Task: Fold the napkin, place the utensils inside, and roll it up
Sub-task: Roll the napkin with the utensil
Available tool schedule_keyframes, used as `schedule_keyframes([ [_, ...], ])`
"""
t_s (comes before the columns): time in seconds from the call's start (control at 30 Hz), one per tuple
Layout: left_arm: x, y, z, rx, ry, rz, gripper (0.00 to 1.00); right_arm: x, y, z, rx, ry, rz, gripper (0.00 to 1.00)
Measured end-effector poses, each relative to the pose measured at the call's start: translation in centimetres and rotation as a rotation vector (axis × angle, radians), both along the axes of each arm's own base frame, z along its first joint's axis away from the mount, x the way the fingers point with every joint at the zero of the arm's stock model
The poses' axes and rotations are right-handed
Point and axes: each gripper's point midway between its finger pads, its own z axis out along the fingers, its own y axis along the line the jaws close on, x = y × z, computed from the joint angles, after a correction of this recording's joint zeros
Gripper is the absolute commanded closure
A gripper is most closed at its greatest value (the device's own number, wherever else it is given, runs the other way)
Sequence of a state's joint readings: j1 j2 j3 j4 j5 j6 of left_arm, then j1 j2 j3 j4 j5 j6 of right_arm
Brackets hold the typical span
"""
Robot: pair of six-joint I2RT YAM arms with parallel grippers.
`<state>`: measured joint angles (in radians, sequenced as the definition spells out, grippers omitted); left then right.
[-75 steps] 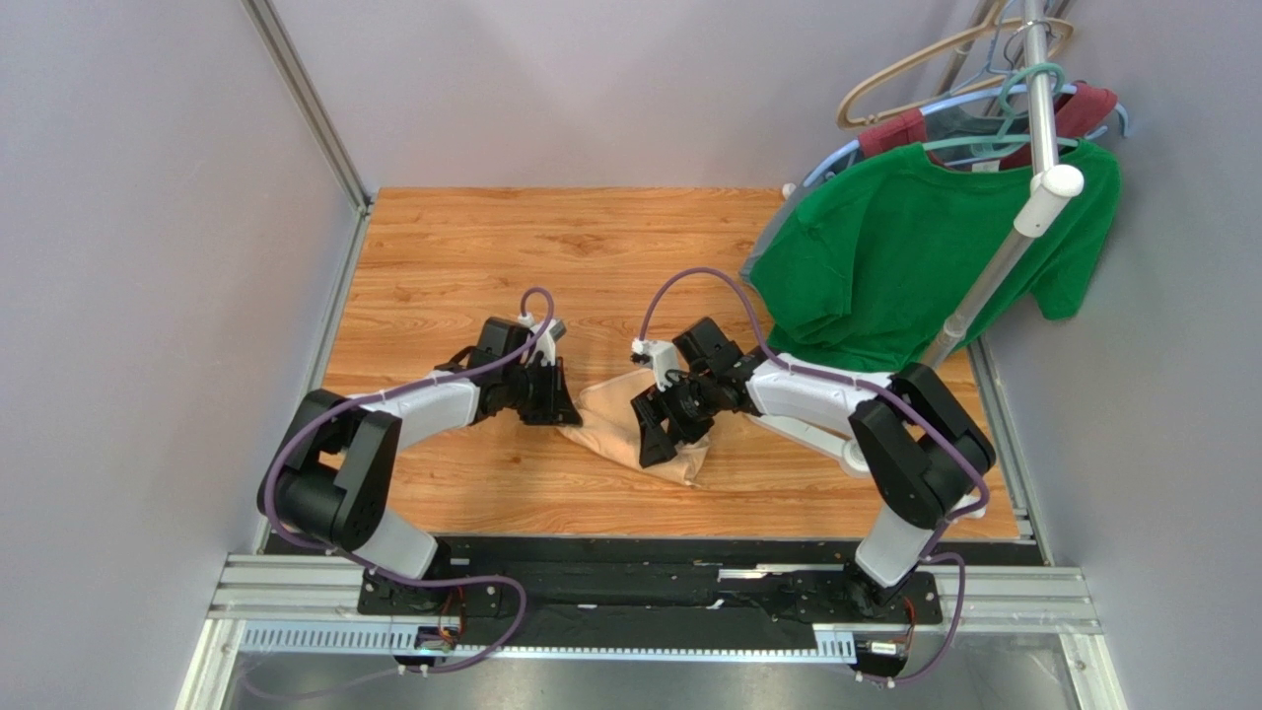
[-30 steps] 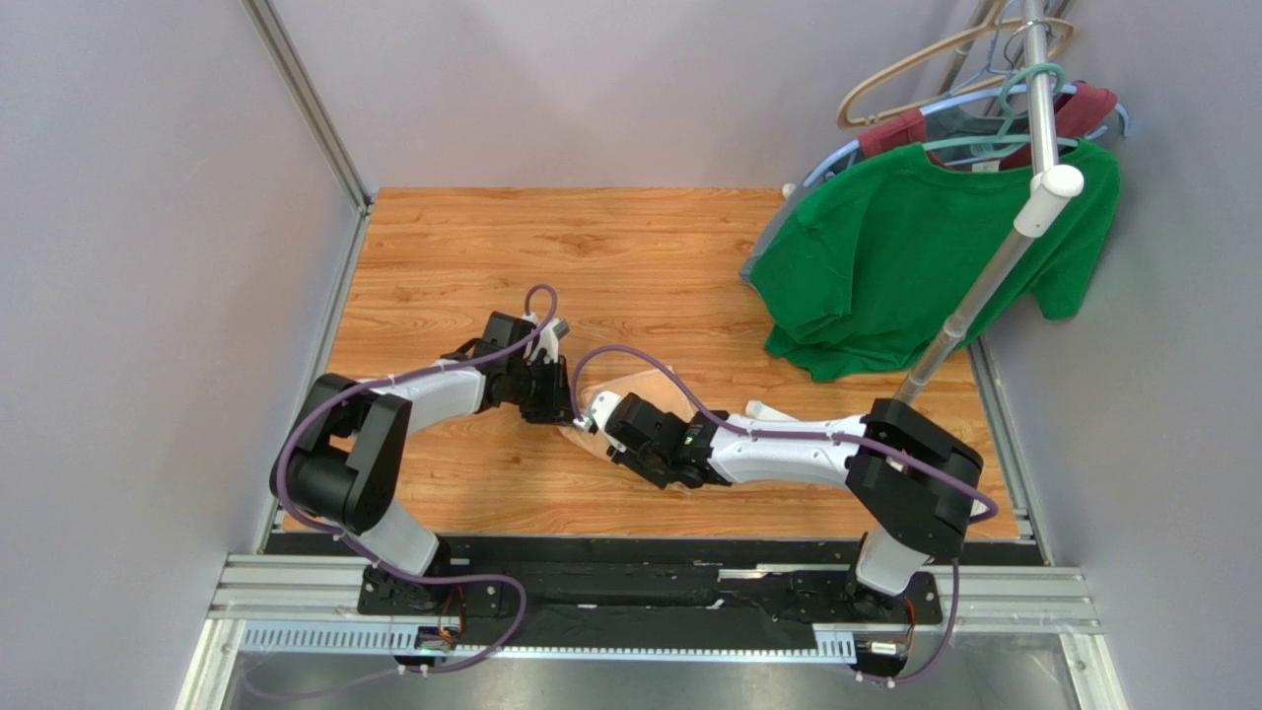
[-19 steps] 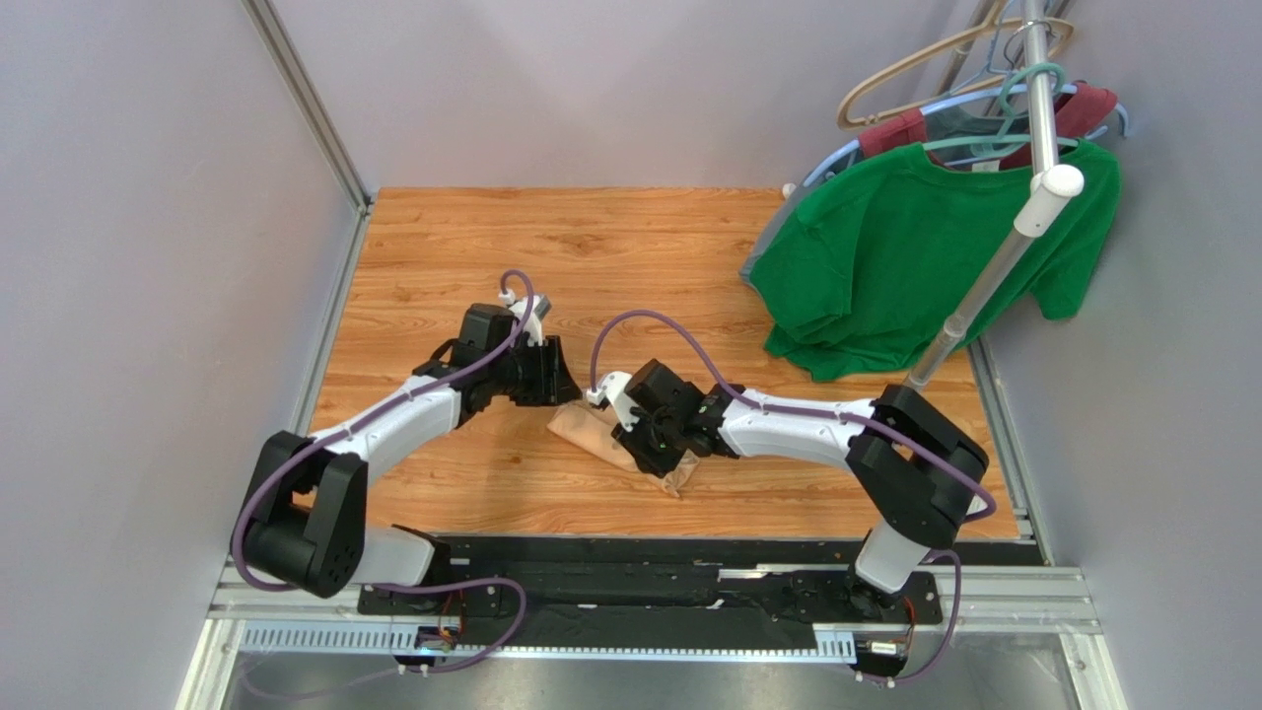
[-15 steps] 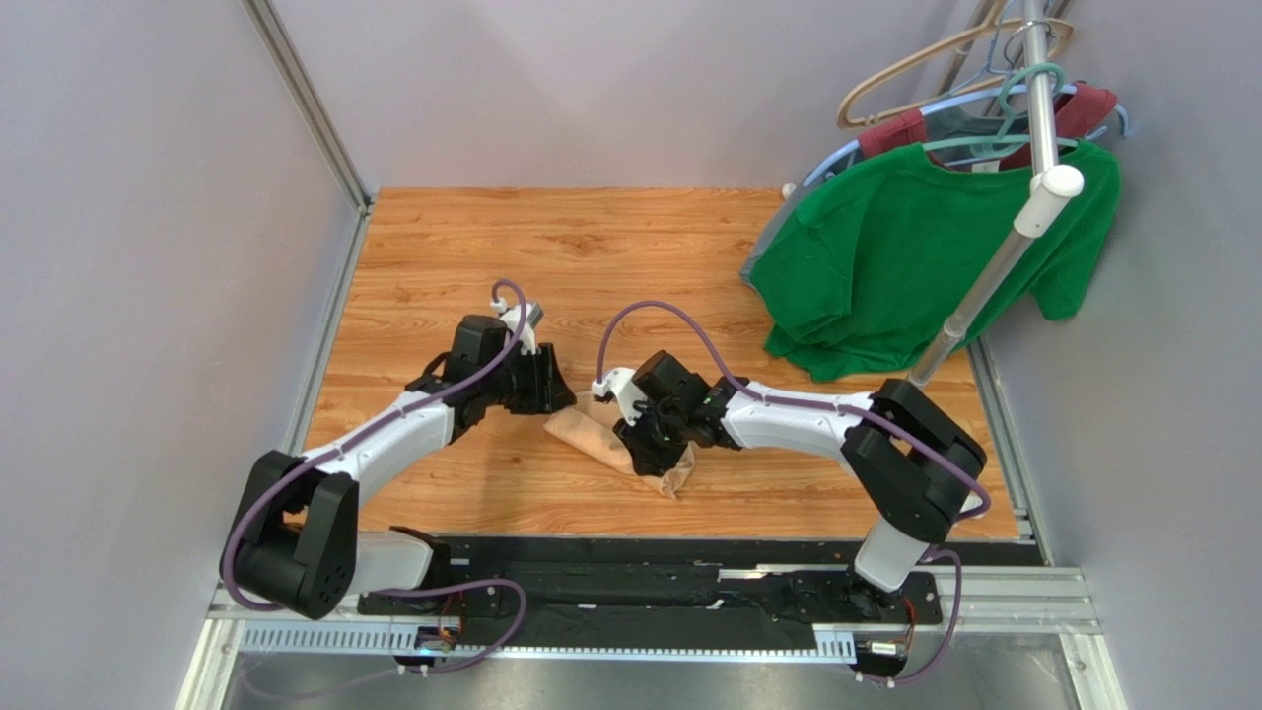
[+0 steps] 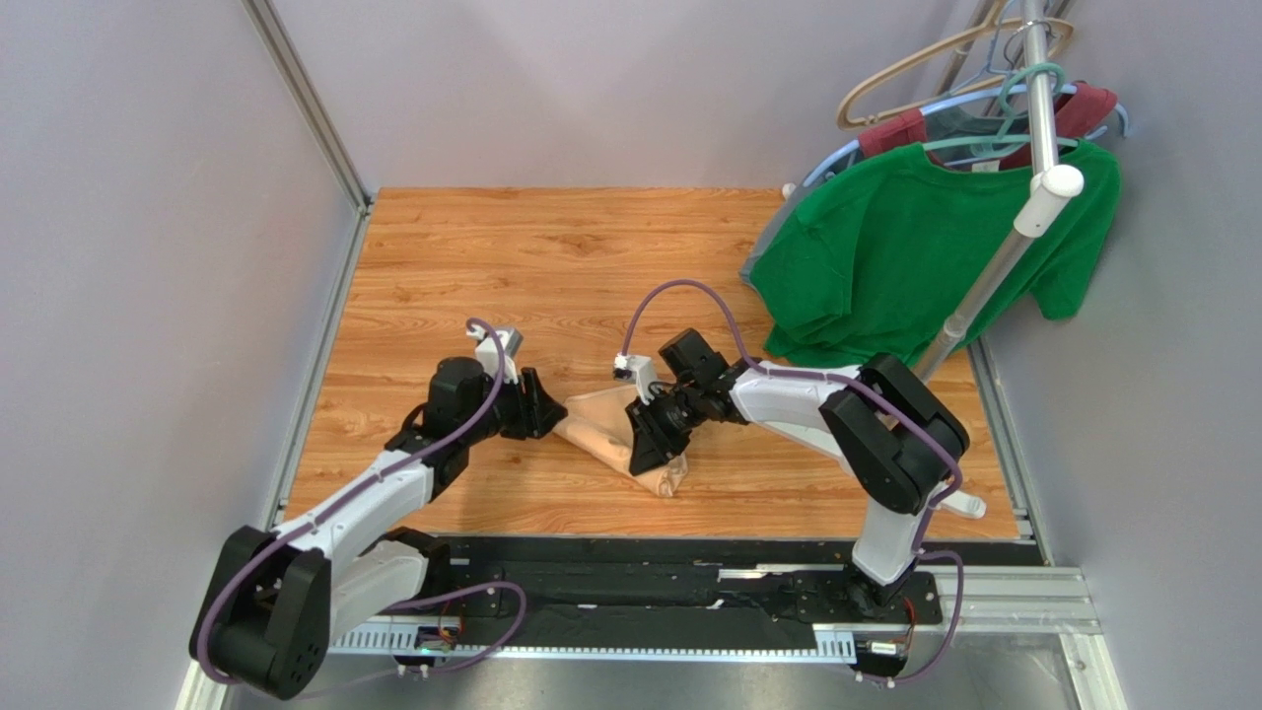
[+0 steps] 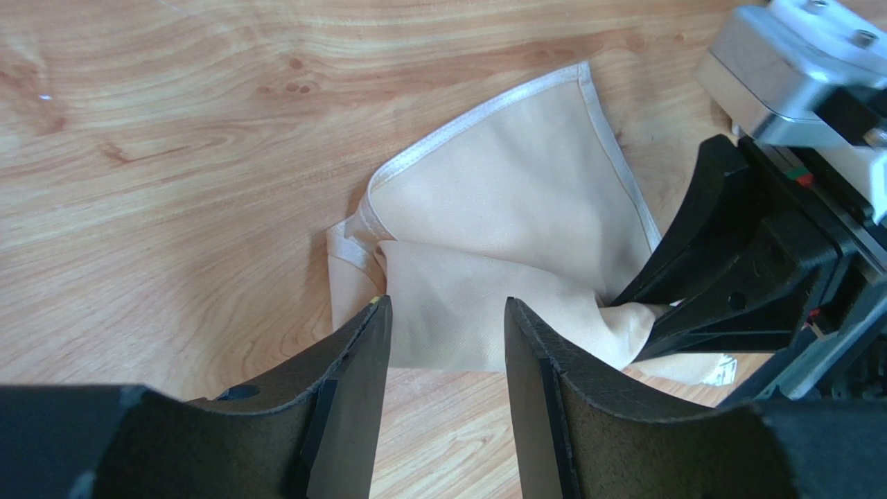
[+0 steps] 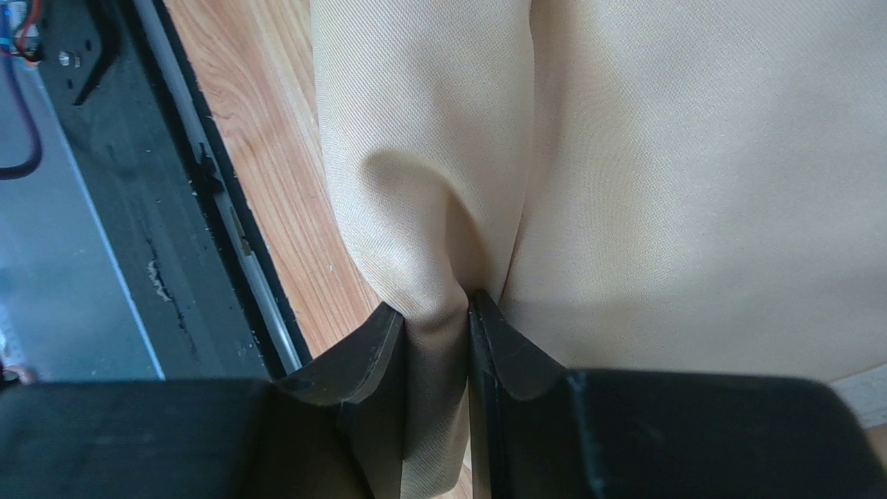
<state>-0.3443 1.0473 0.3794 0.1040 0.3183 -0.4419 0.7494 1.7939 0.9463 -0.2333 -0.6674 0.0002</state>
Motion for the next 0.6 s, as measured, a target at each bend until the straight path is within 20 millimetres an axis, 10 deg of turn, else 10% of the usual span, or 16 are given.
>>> schedule_keyframes([
  [0.6, 0.4, 0.9, -1.2, 0.019, -0.030, 0.052, 0.53, -0.4, -0.2, 0.0, 0.107, 0.223, 0.008, 0.88],
])
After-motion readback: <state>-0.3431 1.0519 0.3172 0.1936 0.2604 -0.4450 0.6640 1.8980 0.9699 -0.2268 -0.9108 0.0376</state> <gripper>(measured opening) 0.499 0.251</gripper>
